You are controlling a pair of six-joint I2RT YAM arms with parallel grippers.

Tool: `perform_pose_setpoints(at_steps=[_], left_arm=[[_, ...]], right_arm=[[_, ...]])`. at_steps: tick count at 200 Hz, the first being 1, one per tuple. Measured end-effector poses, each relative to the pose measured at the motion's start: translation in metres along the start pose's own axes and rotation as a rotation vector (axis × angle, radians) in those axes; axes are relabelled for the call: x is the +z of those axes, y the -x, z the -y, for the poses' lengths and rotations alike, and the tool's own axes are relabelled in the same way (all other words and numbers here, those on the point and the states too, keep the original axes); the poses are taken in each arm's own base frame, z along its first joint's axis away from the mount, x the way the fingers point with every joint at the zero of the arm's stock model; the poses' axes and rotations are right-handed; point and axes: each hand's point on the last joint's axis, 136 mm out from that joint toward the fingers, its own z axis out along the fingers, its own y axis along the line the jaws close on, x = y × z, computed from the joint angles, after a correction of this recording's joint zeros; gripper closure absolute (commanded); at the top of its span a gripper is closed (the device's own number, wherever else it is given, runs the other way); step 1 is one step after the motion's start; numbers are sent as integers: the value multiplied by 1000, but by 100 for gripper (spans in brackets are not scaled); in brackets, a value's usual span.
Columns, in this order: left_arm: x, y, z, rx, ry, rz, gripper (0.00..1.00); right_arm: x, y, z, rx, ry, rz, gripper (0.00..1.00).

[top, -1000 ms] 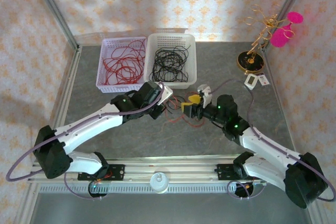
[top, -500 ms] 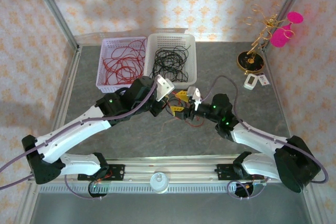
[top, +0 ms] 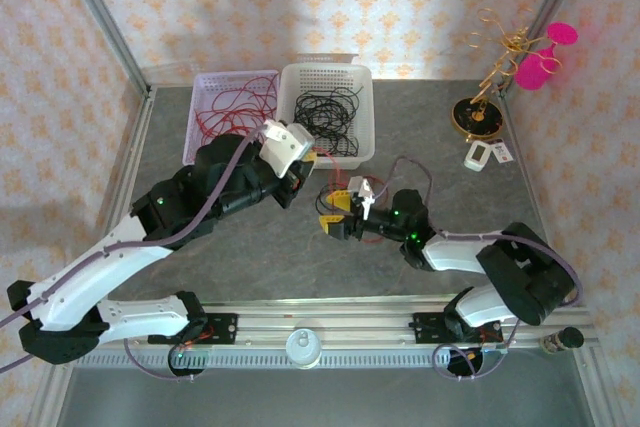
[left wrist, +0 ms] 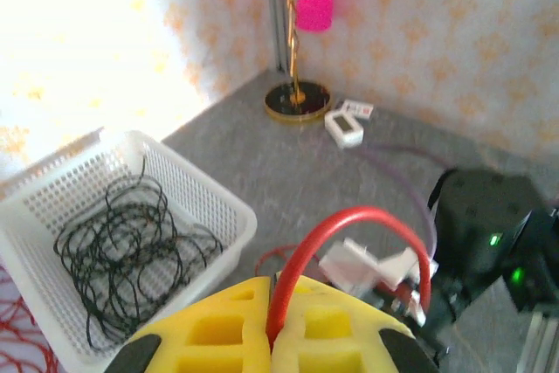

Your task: Untangle the cables

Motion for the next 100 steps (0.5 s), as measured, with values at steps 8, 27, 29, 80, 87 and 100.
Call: perform_pose_setpoints(at_steps=[8, 27, 29, 80, 87, 100], left_arm=[[-3, 9, 0, -1, 0, 27, 100], [-9, 25, -2, -2, 2, 75, 100], [-9, 27, -2, -2, 2, 79, 100], [-37, 79, -12, -8, 36, 241, 100], [-45, 89, -14, -10, 42, 275, 100], [-61, 108, -19, -13, 63, 342, 100]], right_arm=[[1, -4, 2, 11, -5, -7, 47], [3, -12, 9, 40, -35, -24, 52], [3, -13, 9, 41, -38, -25, 53], [8, -38, 31, 135, -129, -74, 80], [8, -42, 36, 153, -153, -84, 80], [9, -50, 46, 181, -204, -100, 79]])
